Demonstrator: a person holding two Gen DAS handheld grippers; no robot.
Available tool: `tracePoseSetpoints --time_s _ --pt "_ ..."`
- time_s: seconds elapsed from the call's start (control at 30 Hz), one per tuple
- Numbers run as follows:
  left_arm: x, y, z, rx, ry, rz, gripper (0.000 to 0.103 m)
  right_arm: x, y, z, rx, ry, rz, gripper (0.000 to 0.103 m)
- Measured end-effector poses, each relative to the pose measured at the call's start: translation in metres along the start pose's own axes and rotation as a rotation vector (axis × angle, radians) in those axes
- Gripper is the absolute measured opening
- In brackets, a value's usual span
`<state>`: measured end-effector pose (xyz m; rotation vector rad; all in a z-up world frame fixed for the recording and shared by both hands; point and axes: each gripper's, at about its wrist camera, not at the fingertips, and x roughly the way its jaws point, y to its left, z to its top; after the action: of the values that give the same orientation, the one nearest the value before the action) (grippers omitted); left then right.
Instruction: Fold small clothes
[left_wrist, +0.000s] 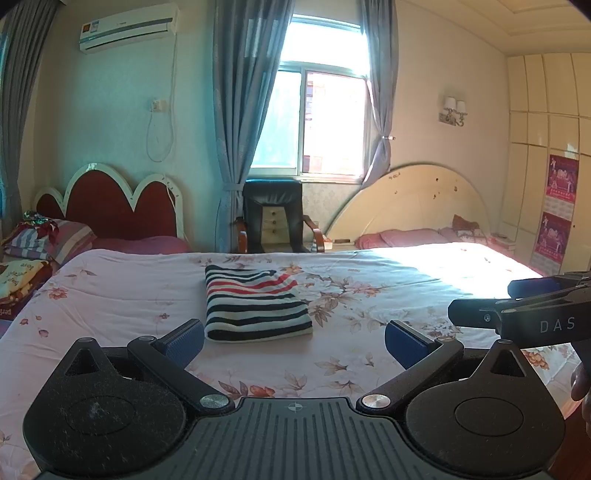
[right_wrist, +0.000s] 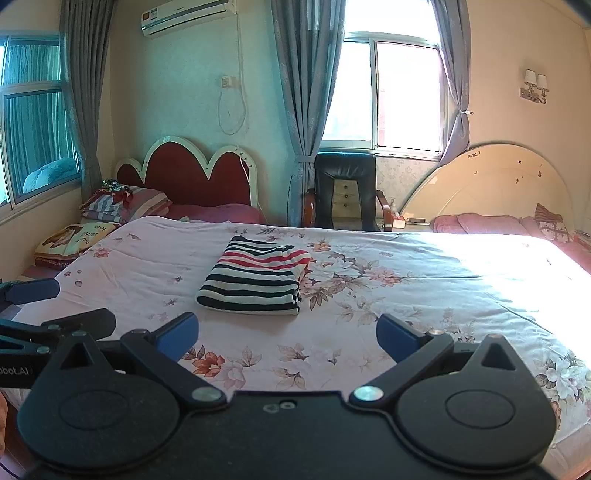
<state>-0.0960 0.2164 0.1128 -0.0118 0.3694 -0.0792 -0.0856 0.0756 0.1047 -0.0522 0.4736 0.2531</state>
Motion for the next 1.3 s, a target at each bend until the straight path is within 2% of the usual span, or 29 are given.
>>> tracePoseSetpoints --time_s 1.3 --pt "0.0014 0.0018 -0.0012 -0.012 -0.001 0.014 0.103 0.004 0.0026 0.0015 -0.009 0.003 0.023 0.102"
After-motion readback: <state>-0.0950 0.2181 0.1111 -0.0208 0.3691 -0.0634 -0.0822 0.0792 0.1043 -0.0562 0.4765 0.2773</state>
